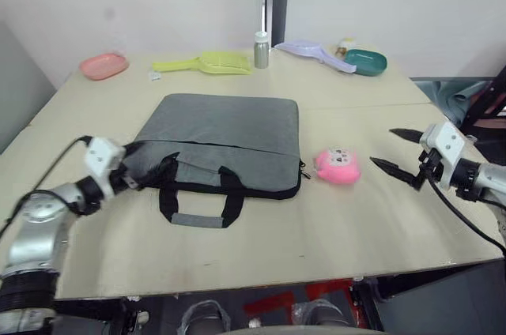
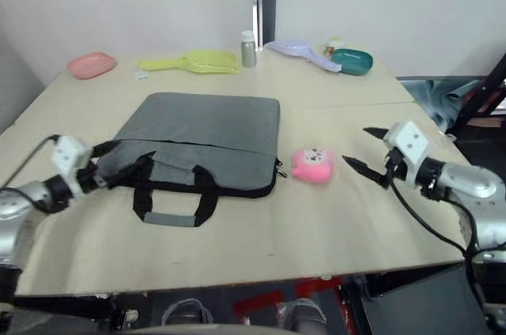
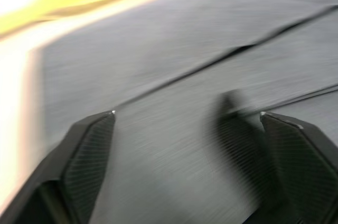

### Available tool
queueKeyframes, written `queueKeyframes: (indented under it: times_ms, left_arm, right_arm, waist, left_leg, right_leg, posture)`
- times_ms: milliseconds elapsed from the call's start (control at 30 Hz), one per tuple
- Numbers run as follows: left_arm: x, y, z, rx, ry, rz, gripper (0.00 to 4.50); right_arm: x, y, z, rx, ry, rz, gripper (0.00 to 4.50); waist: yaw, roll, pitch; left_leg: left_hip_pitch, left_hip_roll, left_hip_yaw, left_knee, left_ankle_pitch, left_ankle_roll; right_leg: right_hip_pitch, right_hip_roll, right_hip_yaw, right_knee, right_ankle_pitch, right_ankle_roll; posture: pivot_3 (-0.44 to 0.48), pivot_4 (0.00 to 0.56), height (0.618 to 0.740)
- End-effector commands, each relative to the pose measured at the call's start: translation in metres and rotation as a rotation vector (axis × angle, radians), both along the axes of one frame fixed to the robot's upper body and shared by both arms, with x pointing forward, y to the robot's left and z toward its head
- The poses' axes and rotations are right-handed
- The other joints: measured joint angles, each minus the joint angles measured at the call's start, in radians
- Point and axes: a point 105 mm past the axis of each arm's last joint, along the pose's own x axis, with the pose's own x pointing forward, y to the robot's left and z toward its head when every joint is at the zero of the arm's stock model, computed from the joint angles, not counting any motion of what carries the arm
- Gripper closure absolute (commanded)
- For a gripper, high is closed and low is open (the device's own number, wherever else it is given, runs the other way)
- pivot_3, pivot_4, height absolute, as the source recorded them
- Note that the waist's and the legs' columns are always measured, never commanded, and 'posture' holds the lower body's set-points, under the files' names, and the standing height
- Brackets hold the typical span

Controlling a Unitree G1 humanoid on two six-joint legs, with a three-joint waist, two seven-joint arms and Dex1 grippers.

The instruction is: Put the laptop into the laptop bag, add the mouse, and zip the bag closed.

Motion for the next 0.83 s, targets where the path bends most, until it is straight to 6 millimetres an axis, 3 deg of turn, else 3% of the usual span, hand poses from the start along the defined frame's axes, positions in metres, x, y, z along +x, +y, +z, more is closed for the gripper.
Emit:
queueKeyframes:
  times_ms: [33, 100, 200, 333, 433, 833]
  left_arm:
    - [-0.008, 0.032, 0.029, 0.033, -0.035, 0.069, 0.06]
    - [-0.014, 0.060, 0.041, 0.056, -0.008, 0.122, 0.06]
    - [-0.017, 0.077, 0.048, 0.053, 0.042, 0.147, 0.06]
    - [-0.022, 0.113, 0.041, 0.061, 0.195, 0.253, 0.06]
    - [-0.026, 0.126, 0.037, 0.094, 0.244, 0.278, 0.06]
    - [-0.020, 0.129, 0.032, 0.117, 0.238, 0.251, 0.06]
  right_arm:
    - [0.001, -0.006, 0.022, -0.061, -0.046, 0.034, 0.00]
    - [0.005, -0.013, 0.032, -0.079, -0.040, 0.028, 0.00]
    - [0.008, -0.020, 0.039, -0.090, -0.025, 0.021, 0.00]
    - [0.006, -0.029, 0.043, -0.073, 0.056, 0.019, 0.00]
    - [0.005, -0.032, 0.047, -0.066, 0.081, 0.014, 0.00]
    - [0.001, -0.035, 0.041, -0.053, 0.101, 0.001, 0.00]
  waist:
    - [0.009, -0.001, 0.000]
    - [0.010, -0.003, 0.004]
    - [0.010, -0.004, 0.005]
    - [0.018, -0.004, 0.006]
    - [0.023, -0.004, 0.006]
    - [0.037, -0.005, 0.006]
  left_leg:
    - [0.000, 0.000, 0.000, 0.001, 0.001, 0.002]
    - [0.000, 0.000, 0.000, 0.003, 0.001, 0.005]
    - [0.000, 0.000, -0.001, 0.006, 0.001, 0.005]
    - [0.002, 0.000, -0.001, 0.010, 0.001, 0.006]
    - [0.003, 0.000, -0.001, 0.014, 0.000, 0.005]
    - [0.002, 0.000, -0.004, 0.028, -0.004, 0.000]
  right_leg:
    - [0.000, 0.000, 0.000, 0.000, 0.000, 0.000]
    - [0.000, 0.000, 0.000, 0.002, 0.000, 0.000]
    - [0.001, 0.000, 0.000, 0.005, 0.000, 0.000]
    - [0.001, 0.000, 0.001, 0.011, 0.000, -0.001]
    - [0.000, 0.000, 0.003, 0.017, -0.001, -0.003]
    - [0.001, -0.002, 0.003, 0.030, -0.001, -0.003]
  posture:
    - [0.000, 0.150, 0.740]
    - [0.000, 0.150, 0.740]
    - [0.000, 0.150, 0.740]
    - [0.000, 0.150, 0.740]
    - [0.000, 0.150, 0.740]
    - [0.000, 0.150, 0.740]
